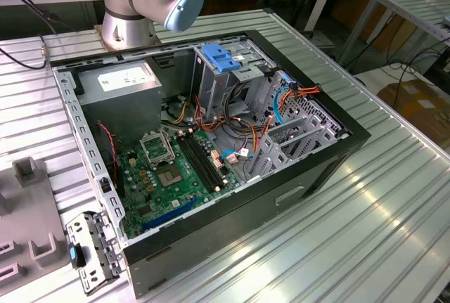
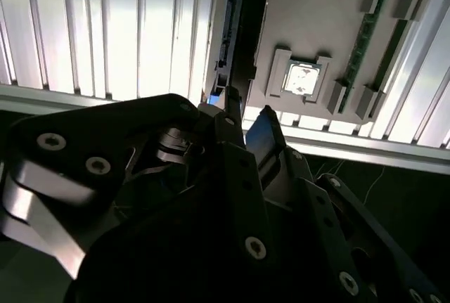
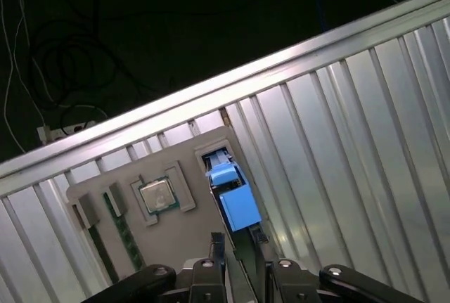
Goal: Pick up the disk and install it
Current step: 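Pick up the disk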
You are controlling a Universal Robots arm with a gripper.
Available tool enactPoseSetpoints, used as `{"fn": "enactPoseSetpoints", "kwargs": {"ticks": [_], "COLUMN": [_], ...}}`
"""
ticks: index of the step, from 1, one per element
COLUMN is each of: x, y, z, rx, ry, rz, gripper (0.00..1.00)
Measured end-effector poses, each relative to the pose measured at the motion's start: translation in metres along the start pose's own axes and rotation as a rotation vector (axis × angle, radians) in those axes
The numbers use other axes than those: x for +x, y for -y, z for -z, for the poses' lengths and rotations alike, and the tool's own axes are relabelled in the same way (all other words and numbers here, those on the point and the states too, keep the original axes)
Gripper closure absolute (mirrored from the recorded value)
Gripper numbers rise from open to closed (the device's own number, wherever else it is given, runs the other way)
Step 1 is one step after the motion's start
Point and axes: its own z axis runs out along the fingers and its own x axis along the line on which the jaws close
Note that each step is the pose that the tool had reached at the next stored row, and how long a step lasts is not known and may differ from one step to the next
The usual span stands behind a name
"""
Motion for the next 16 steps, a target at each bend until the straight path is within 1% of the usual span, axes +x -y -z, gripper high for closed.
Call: {"fn": "enactPoseSetpoints", "kwargs": {"ticks": [3, 5, 16], "x": [0.0003, 0.0007, 0.0006], "y": [-0.0004, -0.0013, -0.0014], "z": [-0.0017, -0.0026, -0.0026], "rx": [-0.0028, -0.0041, -0.0043], "ry": [0.0035, 0.0049, 0.0052], "rz": [0.056, 0.076, 0.080], "gripper": [0.69, 0.69, 0.69]}}
